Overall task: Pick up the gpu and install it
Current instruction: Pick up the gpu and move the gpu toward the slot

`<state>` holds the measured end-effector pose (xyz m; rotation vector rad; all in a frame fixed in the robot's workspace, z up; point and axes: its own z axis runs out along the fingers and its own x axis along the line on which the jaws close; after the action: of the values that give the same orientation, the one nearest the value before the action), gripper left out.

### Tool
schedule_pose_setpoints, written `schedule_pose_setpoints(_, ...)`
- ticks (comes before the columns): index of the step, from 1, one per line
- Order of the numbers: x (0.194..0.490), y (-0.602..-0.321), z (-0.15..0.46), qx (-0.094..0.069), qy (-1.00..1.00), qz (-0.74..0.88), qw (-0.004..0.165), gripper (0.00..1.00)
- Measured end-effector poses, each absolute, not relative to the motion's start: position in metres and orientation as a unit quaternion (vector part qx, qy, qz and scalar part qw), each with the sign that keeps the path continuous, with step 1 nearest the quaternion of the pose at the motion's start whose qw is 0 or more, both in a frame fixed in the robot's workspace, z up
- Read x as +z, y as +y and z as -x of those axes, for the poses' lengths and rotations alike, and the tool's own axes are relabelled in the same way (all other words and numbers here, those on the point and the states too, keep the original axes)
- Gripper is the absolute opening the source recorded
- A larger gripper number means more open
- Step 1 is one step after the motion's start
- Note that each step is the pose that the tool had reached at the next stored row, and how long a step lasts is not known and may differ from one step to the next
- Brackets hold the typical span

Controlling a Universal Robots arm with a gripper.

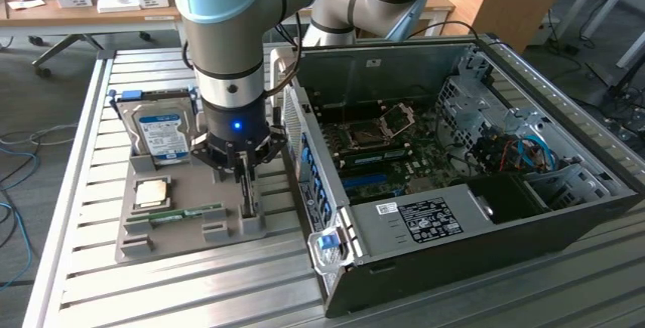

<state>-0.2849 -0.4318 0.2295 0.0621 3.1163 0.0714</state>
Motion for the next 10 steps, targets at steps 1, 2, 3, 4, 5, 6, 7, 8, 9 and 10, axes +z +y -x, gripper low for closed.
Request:
schedule_pose_setpoints(1, 0.23, -0.432, 0.285, 0.023, 0.999, -0.02, 0.012, 0.27)
schedule_pose_setpoints(2, 0.23, -0.432, 0.285, 0.023, 0.999, -0.02, 0.012, 0.27)
schedule_pose_setpoints(3, 0.23, -0.432, 0.285, 0.023, 0.999, -0.02, 0.012, 0.27)
schedule_pose_setpoints(4, 0.231, -0.432, 0.285, 0.023, 0.999, -0.02, 0.012, 0.27)
schedule_pose_setpoints(5, 0.232, -0.432, 0.285, 0.023, 0.999, -0.02, 0.012, 0.27)
schedule_pose_setpoints(6, 0.234, -0.432, 0.285, 0.023, 0.999, -0.02, 0.012, 0.27)
schedule_pose_setpoints(7, 0.236, -0.432, 0.285, 0.023, 0.999, -0.02, 0.012, 0.27)
schedule_pose_setpoints(8, 0.238, -0.432, 0.285, 0.023, 0.999, -0.02, 0.012, 0.27)
schedule_pose_setpoints(9, 0.24, -0.432, 0.285, 0.023, 0.999, -0.02, 0.012, 0.27)
schedule_pose_setpoints(10, 0.242, -0.432, 0.285, 0.023, 0.999, -0.02, 0.012, 0.27)
